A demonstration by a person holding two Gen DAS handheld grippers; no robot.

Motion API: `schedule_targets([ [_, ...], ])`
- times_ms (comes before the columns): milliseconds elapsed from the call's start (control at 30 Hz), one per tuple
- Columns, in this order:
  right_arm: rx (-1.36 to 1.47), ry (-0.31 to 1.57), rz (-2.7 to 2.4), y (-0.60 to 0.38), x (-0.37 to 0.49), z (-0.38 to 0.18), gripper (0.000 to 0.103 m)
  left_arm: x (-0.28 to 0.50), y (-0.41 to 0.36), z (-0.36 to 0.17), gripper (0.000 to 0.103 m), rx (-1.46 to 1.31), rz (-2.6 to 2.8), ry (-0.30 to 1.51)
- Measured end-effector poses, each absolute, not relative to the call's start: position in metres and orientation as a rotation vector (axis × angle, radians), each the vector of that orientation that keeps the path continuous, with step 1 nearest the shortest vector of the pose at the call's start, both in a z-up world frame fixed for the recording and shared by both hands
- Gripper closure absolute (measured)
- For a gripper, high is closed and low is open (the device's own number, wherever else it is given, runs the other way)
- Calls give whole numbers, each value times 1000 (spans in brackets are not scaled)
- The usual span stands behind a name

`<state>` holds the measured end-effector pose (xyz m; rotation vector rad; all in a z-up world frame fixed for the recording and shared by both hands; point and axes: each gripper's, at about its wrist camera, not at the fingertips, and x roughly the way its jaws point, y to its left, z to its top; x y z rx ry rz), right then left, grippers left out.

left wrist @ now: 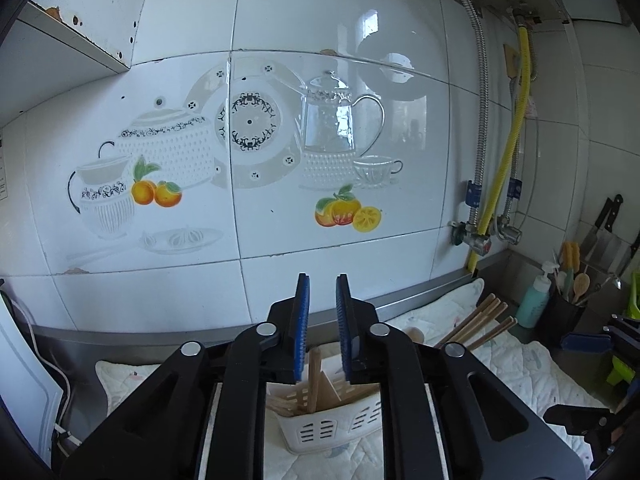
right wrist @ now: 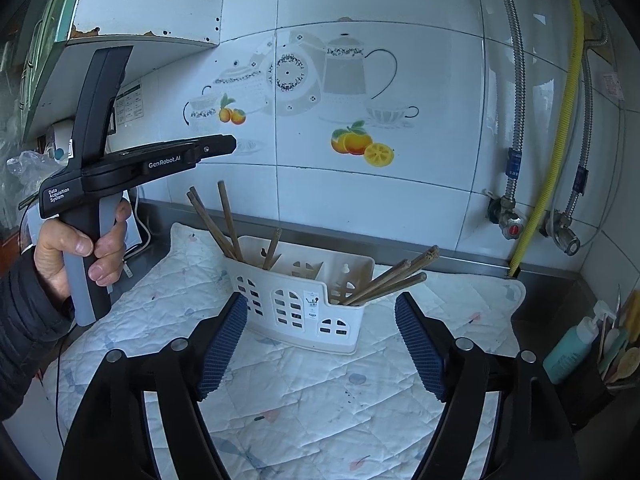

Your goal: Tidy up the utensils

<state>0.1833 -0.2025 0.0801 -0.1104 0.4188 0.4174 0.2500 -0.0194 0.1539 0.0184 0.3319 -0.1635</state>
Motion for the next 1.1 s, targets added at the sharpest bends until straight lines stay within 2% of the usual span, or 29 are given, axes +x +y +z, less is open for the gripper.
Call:
schedule_targets([
  [133,-105,414,407,-203,175,76,21,238,-19,154,86,22,-171,329],
  [167,-104,412,403,-203,173,74,20,234,-19,154,77,23,-168,331],
  [200,-102,412,401,-203,170,73,20,229,-18,154,54,23,-161,328],
  [233,-100,412,400,-203,167,71,20,224,-19,153,46,24,-151,319],
  [367,-81,412,400,-202,156,65,16,203,-18,150,44,20,-151,316],
  [700,-69,409,393,-193,122,46,13,148,-11,136,10,10,-125,301],
  [800,-65,406,385,-191,113,43,12,133,-9,131,5,10,-118,303],
  [1100,-61,400,359,-186,96,38,11,102,0,118,5,-11,-100,313],
])
